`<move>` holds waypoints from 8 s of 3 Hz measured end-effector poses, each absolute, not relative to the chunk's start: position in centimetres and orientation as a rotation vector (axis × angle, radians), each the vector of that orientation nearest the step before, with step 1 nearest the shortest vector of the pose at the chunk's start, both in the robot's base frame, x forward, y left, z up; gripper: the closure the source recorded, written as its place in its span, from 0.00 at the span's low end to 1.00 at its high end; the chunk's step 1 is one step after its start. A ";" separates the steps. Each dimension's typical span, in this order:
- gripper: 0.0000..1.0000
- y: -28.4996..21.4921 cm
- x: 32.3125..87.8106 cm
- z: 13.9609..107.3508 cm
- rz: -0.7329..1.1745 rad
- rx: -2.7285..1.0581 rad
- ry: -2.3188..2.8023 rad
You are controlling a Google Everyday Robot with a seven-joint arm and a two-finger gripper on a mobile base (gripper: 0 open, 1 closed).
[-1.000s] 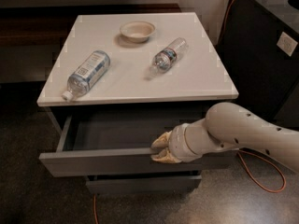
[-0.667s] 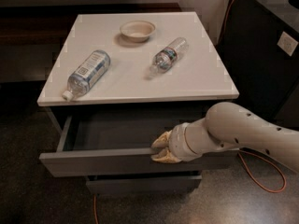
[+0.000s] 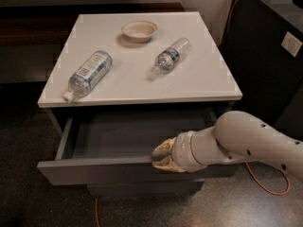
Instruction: Place blue plastic bottle into top drawer
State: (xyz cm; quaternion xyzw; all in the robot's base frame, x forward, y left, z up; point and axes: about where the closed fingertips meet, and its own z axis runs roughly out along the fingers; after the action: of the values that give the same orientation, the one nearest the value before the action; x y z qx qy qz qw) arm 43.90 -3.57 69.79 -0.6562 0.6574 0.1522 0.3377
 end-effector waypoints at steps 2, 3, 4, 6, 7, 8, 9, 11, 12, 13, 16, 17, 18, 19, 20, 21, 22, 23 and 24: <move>1.00 -3.2 40.7 73.2 0.453 -1.620 1.632; 1.00 -3.6 40.8 74.7 0.443 -1.584 1.608; 1.00 -4.5 43.2 75.2 0.426 -1.554 1.603; 1.00 -3.9 47.0 73.0 0.416 -1.611 1.633; 1.00 -2.7 48.1 71.3 0.411 -1.686 1.648; 1.00 -1.6 49.0 69.7 0.417 -1.744 1.653; 1.00 -0.5 49.1 68.5 0.441 -1.784 1.650; 1.00 0.0 48.3 67.8 0.481 -1.794 1.652; 1.00 -0.1 47.2 67.7 0.503 -1.790 1.658; 1.00 -0.4 45.9 68.0 0.526 -1.786 1.661; 1.00 -0.5 41.5 68.2 0.601 -1.807 1.677; 1.00 0.2 40.3 67.9 0.635 -1.823 1.676; 1.00 0.2 40.2 68.0 0.635 -1.823 1.676; 1.00 0.2 40.2 68.0 0.635 -1.823 1.676; 1.00 0.2 40.2 68.1 0.636 -1.823 1.676; 1.00 1.1 37.9 68.6 0.674 -1.798 1.682; 1.00 1.2 37.7 68.5 0.681 -1.797 1.681; 1.00 1.4 36.4 68.7 0.739 -1.827 1.659; 1.00 0.8 36.8 69.2 0.723 -1.827 1.655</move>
Offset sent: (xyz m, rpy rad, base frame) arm -0.0435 0.0006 0.0533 0.1896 -0.0591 -0.0157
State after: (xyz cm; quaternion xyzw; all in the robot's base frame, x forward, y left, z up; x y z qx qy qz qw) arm 36.80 0.75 69.24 -0.6822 0.6179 0.2700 0.2826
